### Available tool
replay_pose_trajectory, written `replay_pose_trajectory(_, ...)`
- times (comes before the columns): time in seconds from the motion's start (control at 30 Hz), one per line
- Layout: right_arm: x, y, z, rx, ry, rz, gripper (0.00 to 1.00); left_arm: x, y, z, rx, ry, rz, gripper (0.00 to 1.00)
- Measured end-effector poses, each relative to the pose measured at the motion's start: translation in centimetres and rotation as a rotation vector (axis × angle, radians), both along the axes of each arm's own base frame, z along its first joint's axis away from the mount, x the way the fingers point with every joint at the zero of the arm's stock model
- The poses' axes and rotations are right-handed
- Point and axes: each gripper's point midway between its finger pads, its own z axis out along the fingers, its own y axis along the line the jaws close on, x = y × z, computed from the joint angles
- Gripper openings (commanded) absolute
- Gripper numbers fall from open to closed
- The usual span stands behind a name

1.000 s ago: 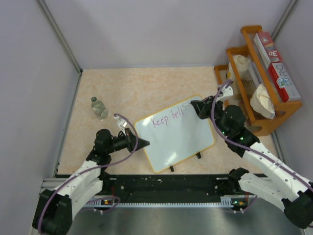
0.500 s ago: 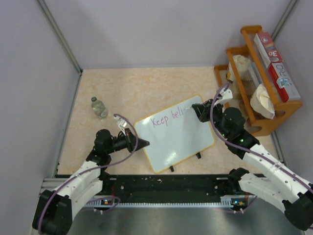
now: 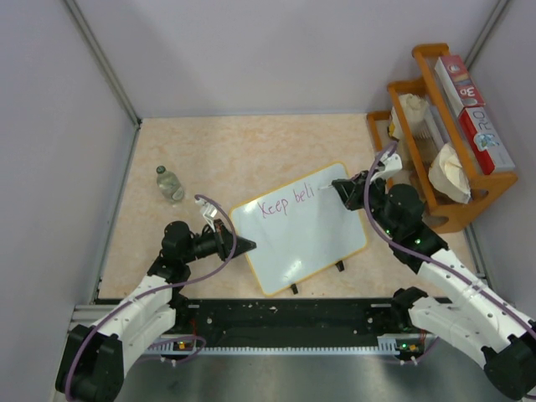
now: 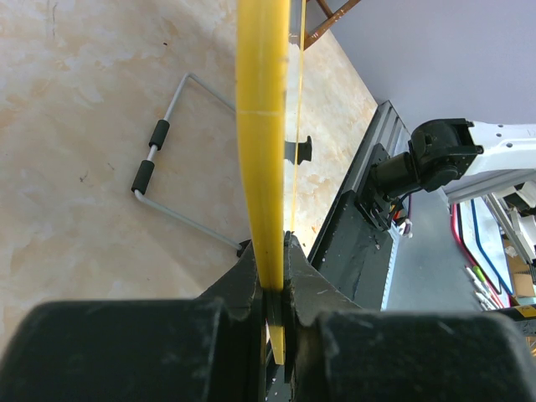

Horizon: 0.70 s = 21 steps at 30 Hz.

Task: Write a sentence on the whiteboard

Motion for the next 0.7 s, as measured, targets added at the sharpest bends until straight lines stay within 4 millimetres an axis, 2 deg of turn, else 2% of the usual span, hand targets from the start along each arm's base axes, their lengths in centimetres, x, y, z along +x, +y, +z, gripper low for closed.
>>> replay_pose_trajectory(0.7,-0.58,0.74,0.08,0.023,0.012,0.062,0.0,0.0,0.0,0.01,0.0,0.0,0.0,0.0)
